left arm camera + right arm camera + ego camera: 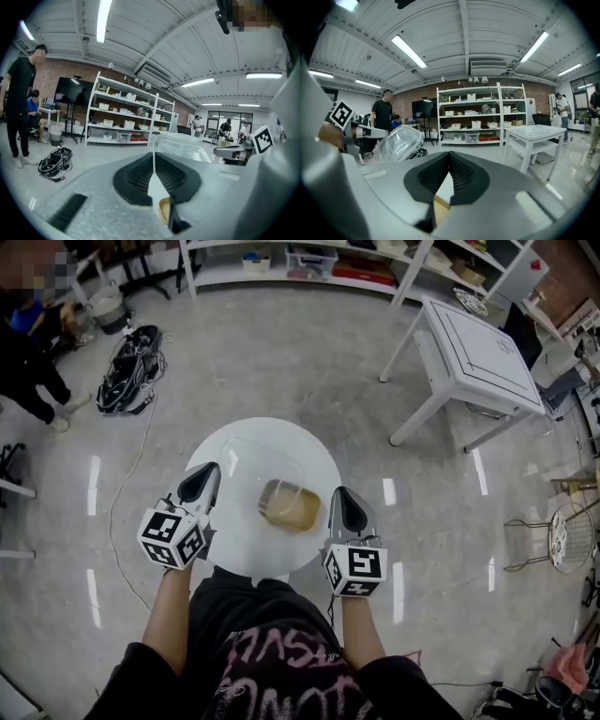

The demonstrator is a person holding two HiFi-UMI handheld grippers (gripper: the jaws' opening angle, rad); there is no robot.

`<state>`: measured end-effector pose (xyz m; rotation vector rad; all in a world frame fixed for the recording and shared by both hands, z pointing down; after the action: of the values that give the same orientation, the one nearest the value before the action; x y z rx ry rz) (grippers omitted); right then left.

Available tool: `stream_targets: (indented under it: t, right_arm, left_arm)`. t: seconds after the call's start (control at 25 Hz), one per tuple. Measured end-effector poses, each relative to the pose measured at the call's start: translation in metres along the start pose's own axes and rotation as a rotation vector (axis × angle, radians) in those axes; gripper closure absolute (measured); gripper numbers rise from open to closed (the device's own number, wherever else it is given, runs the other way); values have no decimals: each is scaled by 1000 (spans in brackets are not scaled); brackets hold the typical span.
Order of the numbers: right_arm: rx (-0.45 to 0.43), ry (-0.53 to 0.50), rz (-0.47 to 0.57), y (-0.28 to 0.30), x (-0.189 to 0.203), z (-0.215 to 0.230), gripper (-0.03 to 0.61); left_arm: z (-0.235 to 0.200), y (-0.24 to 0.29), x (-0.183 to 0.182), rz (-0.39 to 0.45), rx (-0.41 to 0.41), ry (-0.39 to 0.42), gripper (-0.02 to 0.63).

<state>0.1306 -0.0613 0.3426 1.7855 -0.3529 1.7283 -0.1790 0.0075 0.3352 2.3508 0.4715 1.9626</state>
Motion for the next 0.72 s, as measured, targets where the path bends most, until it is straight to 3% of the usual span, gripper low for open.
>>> stream_targets:
  t: [0.72]
  right_arm:
    - [1,-22,40,-16,-11,-19,569]
  left_arm:
    - [0,-25,-11,66,4,9,606]
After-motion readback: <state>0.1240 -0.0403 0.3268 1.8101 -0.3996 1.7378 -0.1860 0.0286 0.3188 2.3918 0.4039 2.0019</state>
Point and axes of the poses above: the fingertips, and each gripper's own axes: y forward along the fingers, z to its right, x out of its underside, the point moved 10 cm from there along -y, backward along the fingers
